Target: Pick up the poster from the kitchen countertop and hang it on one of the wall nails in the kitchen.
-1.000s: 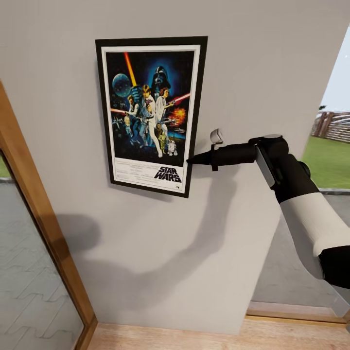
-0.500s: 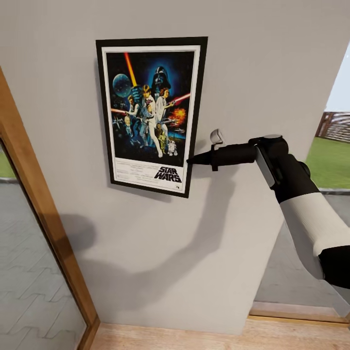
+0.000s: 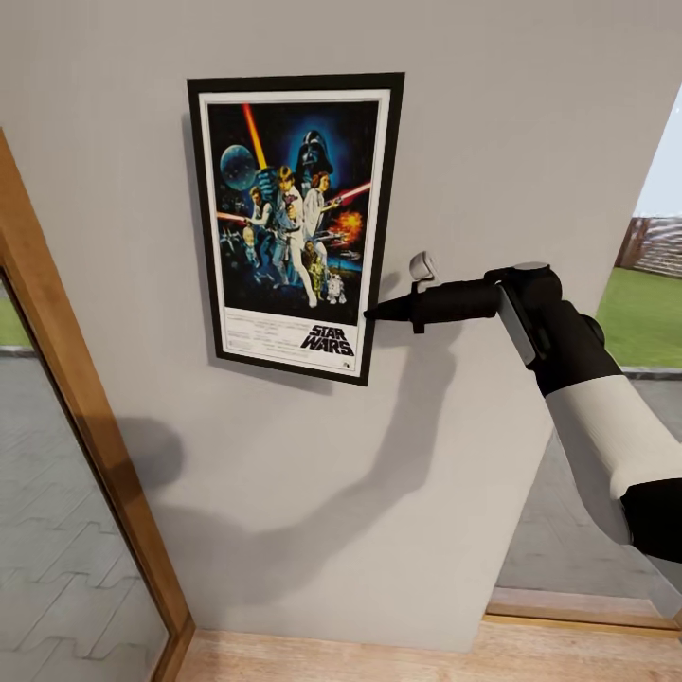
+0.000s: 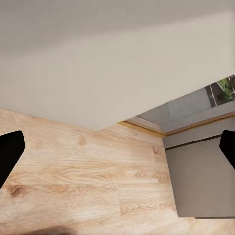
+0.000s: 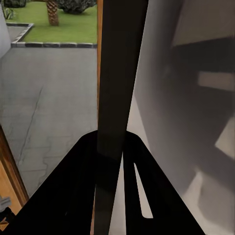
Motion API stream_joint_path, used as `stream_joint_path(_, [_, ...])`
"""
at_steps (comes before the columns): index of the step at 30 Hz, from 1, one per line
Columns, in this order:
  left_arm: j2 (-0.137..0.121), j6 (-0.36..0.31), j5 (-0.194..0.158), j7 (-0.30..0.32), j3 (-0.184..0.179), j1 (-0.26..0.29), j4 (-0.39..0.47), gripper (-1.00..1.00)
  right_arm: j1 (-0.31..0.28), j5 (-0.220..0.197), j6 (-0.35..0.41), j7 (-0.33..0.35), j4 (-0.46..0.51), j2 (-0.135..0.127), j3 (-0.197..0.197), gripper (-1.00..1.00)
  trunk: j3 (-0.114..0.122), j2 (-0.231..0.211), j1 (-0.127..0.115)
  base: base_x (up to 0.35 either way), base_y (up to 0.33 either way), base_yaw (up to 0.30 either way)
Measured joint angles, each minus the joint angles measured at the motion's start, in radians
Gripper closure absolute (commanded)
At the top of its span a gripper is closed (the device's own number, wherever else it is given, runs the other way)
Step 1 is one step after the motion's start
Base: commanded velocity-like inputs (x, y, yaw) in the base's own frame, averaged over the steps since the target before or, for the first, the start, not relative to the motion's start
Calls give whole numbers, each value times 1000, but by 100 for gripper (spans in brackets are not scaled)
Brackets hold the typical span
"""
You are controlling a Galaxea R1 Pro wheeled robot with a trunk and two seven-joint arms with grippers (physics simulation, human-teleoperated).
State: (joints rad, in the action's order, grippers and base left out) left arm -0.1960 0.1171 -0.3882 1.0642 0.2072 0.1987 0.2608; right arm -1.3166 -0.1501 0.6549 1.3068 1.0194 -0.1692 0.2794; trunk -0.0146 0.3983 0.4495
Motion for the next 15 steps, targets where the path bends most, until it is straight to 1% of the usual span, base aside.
stream_joint_path(8, [0,0,0,0,0,0,0,-100,0,0,0,-3,0,0,0,100,0,0,0,10,0,0])
stream_joint_path(13, [0,0,0,0,0,0,0,-100,0,0,0,-4,0,-2,0,100,0,0,0,180,0,0])
stream_joint_path(15, [0,0,0,0,0,0,0,-100,0,0,0,-4,0,-2,0,100,0,0,0,89,0,0])
